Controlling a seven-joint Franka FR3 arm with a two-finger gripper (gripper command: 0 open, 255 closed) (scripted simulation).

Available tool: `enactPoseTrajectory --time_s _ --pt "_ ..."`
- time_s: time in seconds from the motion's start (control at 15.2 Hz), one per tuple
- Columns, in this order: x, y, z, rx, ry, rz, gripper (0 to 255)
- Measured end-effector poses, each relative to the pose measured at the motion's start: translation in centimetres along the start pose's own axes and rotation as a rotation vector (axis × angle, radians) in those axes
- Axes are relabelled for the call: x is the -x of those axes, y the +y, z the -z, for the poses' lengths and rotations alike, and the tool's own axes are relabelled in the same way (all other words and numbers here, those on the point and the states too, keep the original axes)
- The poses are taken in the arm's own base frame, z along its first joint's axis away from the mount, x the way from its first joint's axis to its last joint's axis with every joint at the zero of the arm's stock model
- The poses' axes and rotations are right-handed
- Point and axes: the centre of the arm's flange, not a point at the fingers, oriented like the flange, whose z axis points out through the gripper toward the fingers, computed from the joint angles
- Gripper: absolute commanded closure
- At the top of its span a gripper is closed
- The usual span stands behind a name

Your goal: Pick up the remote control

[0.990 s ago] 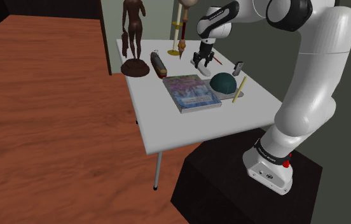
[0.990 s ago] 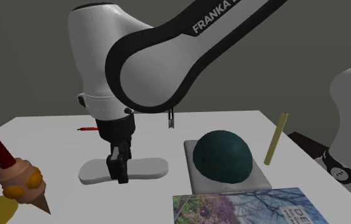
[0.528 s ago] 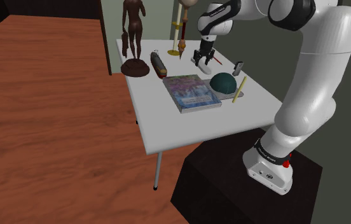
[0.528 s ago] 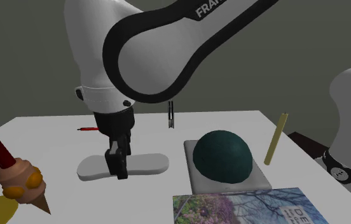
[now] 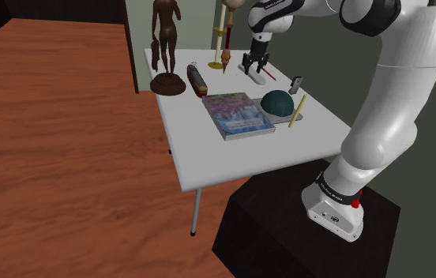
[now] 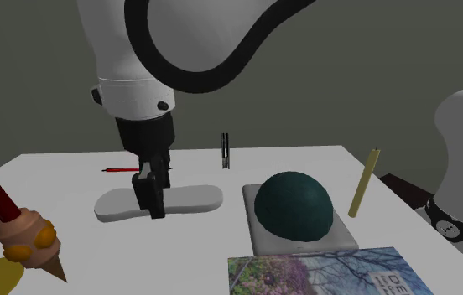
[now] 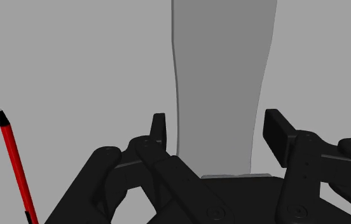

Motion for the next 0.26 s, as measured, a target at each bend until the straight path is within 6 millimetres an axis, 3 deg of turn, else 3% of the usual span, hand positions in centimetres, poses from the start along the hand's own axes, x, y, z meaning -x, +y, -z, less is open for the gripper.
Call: enactPoseTrajectory --time_s 0.26 --pt "0.0 0.1 1.8 0.0 0.0 0.0 255"
